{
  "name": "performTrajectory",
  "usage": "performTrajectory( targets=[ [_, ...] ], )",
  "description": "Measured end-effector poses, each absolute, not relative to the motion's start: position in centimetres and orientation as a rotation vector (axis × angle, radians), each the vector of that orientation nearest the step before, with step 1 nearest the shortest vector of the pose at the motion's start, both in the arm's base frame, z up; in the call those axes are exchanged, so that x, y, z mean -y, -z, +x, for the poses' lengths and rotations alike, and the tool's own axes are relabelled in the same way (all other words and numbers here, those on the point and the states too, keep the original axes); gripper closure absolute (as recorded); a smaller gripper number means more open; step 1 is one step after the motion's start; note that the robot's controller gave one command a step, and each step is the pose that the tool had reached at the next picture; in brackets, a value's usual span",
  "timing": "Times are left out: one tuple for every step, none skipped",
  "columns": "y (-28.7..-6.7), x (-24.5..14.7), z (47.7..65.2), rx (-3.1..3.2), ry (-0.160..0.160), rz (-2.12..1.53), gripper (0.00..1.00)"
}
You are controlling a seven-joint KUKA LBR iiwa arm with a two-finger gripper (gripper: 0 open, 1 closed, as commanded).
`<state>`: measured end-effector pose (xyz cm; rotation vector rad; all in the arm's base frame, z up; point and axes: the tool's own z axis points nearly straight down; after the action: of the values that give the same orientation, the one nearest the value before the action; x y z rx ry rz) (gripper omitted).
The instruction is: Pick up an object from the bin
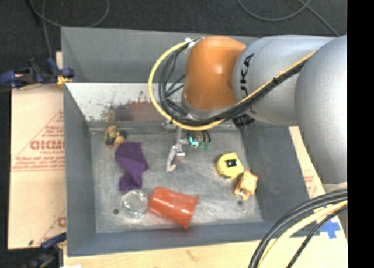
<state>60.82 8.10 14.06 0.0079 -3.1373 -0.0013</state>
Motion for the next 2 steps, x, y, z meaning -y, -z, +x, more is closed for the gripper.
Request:
performTrajectory(
  targets=[
    [-14.5,-8.1,61.0,3.145,0.002,0.006,0.00],
    [-12.1,-7.4,62.3,3.150,0.002,0.116,0.00]
  ],
)
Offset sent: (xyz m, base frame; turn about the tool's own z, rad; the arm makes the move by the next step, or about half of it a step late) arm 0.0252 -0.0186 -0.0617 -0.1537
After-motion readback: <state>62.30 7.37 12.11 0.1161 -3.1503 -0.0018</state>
